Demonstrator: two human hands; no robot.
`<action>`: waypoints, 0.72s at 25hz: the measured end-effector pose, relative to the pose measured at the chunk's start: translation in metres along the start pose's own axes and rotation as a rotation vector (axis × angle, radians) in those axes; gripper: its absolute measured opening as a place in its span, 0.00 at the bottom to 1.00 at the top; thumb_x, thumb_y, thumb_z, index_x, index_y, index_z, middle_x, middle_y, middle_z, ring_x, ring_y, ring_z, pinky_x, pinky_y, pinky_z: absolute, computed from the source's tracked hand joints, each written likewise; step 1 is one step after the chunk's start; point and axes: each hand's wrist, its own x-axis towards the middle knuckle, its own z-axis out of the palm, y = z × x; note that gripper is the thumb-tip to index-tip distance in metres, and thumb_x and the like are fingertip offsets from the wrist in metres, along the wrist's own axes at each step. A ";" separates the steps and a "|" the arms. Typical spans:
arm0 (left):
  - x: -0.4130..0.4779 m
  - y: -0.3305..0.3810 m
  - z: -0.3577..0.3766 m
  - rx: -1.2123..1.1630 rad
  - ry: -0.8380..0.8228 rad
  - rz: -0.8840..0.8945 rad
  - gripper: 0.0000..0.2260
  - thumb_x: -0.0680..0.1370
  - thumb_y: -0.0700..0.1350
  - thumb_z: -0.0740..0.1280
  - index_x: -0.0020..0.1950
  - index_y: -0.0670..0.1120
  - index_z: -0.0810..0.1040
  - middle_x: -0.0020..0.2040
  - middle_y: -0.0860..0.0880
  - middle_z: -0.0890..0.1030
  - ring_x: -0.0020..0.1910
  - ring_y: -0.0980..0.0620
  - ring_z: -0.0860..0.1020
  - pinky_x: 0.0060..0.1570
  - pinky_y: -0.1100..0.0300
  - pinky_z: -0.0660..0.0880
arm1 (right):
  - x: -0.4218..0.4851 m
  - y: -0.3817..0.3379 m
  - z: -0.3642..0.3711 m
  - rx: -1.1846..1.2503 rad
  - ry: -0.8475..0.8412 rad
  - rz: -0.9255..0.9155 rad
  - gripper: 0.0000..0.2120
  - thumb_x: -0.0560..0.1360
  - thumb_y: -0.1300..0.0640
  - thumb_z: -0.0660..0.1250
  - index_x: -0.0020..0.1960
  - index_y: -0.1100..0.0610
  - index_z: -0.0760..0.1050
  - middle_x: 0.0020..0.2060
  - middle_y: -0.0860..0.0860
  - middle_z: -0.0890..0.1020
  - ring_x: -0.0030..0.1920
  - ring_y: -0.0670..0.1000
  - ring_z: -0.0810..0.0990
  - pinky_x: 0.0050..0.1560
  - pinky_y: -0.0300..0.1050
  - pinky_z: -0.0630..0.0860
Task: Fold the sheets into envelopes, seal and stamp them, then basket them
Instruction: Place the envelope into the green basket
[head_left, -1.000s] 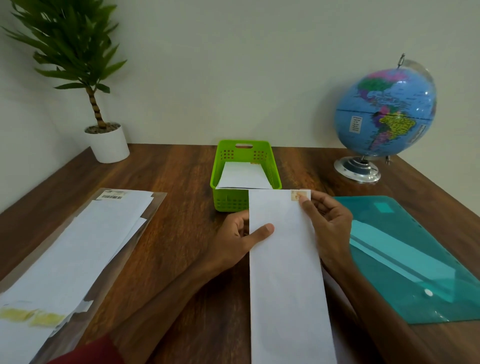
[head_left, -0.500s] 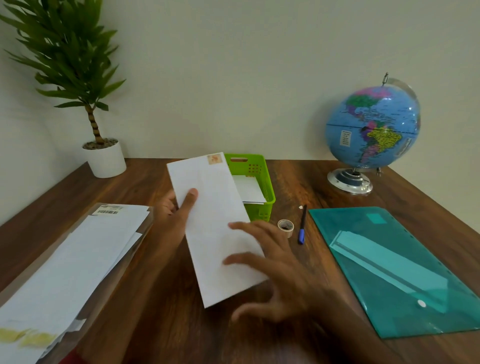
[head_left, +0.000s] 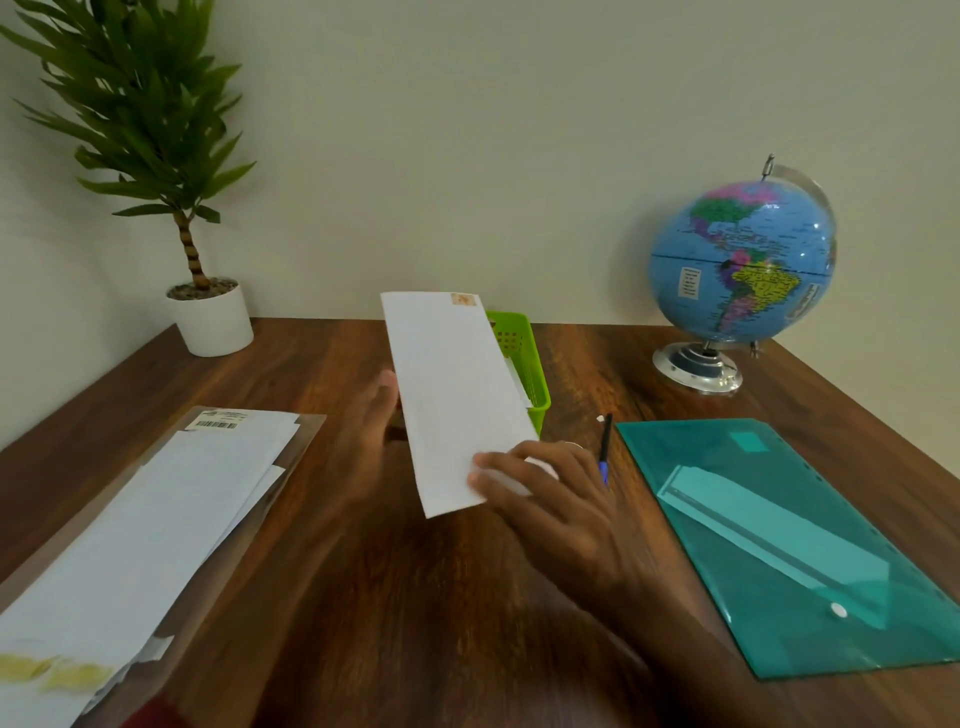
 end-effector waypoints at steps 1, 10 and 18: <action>0.000 -0.009 0.000 0.292 -0.031 0.101 0.30 0.78 0.70 0.58 0.69 0.49 0.75 0.68 0.45 0.78 0.66 0.40 0.77 0.68 0.42 0.71 | 0.004 0.005 -0.003 -0.038 0.013 0.021 0.15 0.79 0.61 0.69 0.65 0.57 0.80 0.64 0.56 0.82 0.62 0.58 0.81 0.56 0.58 0.78; -0.003 -0.013 0.010 0.704 0.104 0.550 0.15 0.85 0.48 0.61 0.71 0.51 0.73 0.68 0.52 0.76 0.68 0.56 0.70 0.66 0.75 0.61 | 0.040 0.055 0.019 -0.137 0.021 0.182 0.15 0.80 0.53 0.65 0.62 0.57 0.83 0.58 0.55 0.85 0.59 0.58 0.83 0.53 0.56 0.79; -0.006 -0.020 0.021 0.496 0.202 0.482 0.18 0.83 0.47 0.64 0.73 0.50 0.70 0.68 0.51 0.76 0.66 0.57 0.74 0.61 0.55 0.79 | 0.040 0.069 0.061 -0.028 -0.137 0.208 0.15 0.73 0.60 0.75 0.60 0.57 0.84 0.54 0.55 0.87 0.52 0.58 0.87 0.46 0.58 0.85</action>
